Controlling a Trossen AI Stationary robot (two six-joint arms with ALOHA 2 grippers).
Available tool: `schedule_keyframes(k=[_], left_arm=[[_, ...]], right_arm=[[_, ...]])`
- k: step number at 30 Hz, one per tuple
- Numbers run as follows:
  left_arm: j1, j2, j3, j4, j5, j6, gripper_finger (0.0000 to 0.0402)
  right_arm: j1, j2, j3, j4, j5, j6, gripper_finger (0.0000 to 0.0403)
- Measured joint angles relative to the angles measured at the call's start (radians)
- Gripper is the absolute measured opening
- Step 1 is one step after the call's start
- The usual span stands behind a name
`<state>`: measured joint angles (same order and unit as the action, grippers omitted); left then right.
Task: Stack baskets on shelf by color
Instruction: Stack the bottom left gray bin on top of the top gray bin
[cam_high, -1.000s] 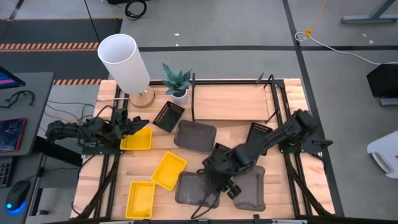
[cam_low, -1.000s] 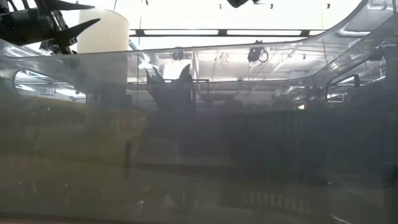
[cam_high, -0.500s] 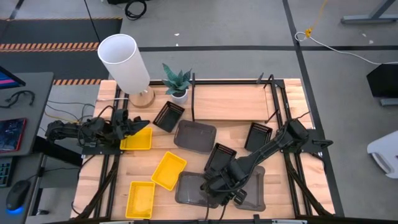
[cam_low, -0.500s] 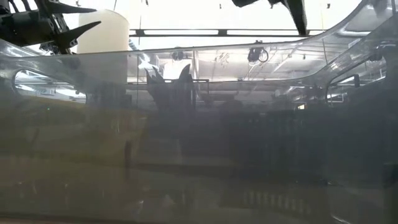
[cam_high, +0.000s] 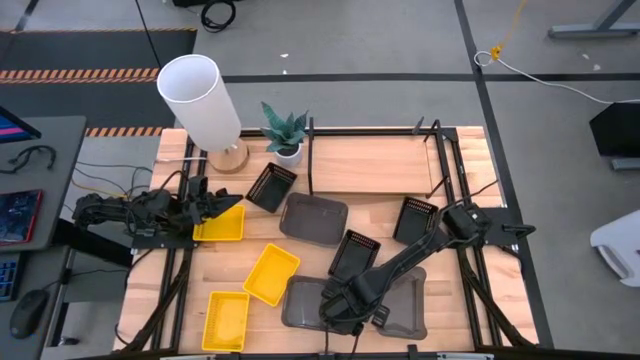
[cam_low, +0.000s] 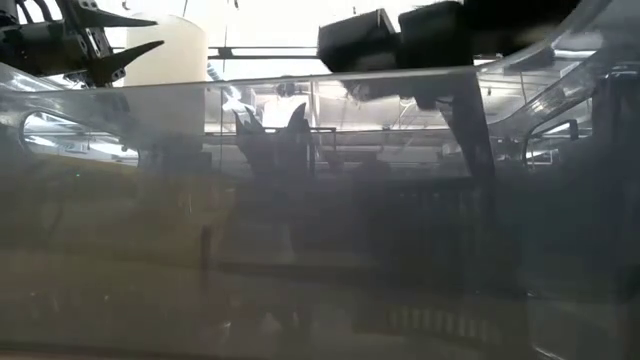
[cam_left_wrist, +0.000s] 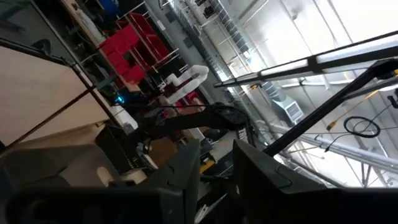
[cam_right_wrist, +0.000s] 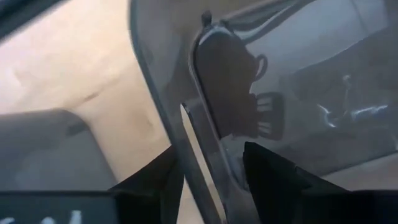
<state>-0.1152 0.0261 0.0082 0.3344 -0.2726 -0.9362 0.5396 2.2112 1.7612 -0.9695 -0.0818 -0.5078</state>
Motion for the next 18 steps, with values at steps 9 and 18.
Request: schedule_keyframes(k=[9,18], left_arm=[[0.0,0.0,0.0,0.006,0.0,0.0,0.0103],[0.0,0.0,0.0,0.005,0.0,0.0,0.0102]], right_arm=[[0.003,-0.003,0.0,-0.004,0.011,-0.089,0.0034],[0.004,-0.057,-0.001,-0.038,0.056,-0.097,0.001]])
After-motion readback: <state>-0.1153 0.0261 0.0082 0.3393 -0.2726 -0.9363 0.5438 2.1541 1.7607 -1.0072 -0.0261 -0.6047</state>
